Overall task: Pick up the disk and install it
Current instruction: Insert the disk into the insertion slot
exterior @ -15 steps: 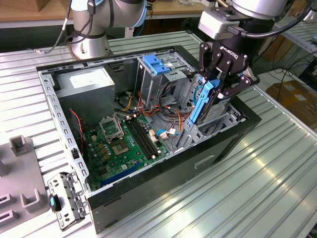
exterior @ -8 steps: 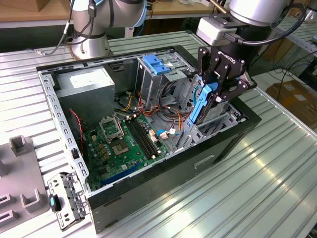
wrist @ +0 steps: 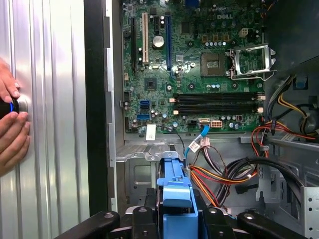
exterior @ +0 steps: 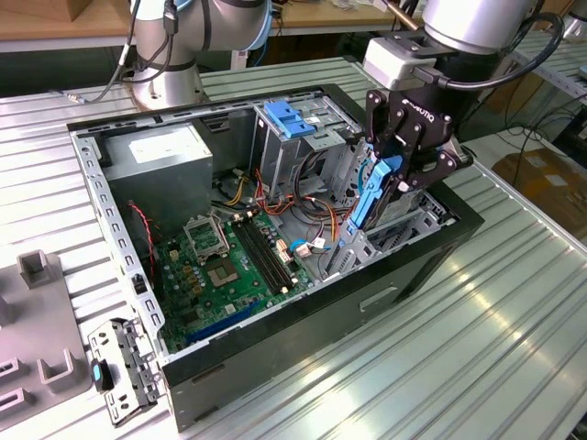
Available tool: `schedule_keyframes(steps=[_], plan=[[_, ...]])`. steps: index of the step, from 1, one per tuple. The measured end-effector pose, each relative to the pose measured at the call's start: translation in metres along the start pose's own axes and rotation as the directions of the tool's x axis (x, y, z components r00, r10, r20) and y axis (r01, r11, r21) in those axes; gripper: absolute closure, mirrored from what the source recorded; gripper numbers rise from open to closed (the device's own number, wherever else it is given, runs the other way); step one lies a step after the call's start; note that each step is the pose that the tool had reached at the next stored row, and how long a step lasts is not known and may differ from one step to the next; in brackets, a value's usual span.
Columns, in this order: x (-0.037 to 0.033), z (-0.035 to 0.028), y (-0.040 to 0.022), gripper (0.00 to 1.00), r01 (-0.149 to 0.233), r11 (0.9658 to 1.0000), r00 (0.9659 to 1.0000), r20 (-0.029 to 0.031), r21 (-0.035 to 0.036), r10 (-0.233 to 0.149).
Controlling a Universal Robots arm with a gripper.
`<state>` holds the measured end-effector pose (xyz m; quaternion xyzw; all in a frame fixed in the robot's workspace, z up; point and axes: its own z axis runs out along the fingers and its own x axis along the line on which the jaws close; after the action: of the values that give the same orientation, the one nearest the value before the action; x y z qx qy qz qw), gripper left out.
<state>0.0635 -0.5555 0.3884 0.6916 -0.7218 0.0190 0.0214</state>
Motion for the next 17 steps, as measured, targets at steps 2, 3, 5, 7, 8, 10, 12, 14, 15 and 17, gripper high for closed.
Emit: schedule_keyframes(steps=[2,3,5,7,8,10,12,14,15,17], plan=[[0.0000,0.0000,0.0000,0.63,0.000,1.0000,1.0000,0.0000,0.0000,0.000],[0.0000,0.0000,0.0000,0.63,0.000,1.0000,1.0000,0.0000,0.0000,0.000],[0.0000,0.0001,0.0000,0.63,0.000,1.0000,1.0000,0.0000,0.0000,0.000],[0.0000,0.0000,0.0000,0.62,0.000,1.0000,1.0000,-0.0002,0.0000,0.000],[0.0000,0.0000,0.0000,0.62,0.000,1.0000,1.0000,-0.0001,0.0000,0.000],[0.0000,0.0002,0.0000,0.56,0.000,1.0000,1.0000,0.0002,0.0000,0.000],[0.0000,0.0003,0.0000,0.56,0.000,1.0000,1.0000,0.0000,-0.0001,0.000],[-0.0001,0.0018,0.0000,0.56,0.000,1.0000,1.0000,0.0002,0.0000,0.000],[-0.0001,0.0026,0.0000,0.57,0.000,1.0000,1.0000,0.0001,0.0000,0.000],[-0.0004,0.0068,-0.0001,0.70,0.000,1.0000,1.0000,0.0000,0.0000,0.000]])
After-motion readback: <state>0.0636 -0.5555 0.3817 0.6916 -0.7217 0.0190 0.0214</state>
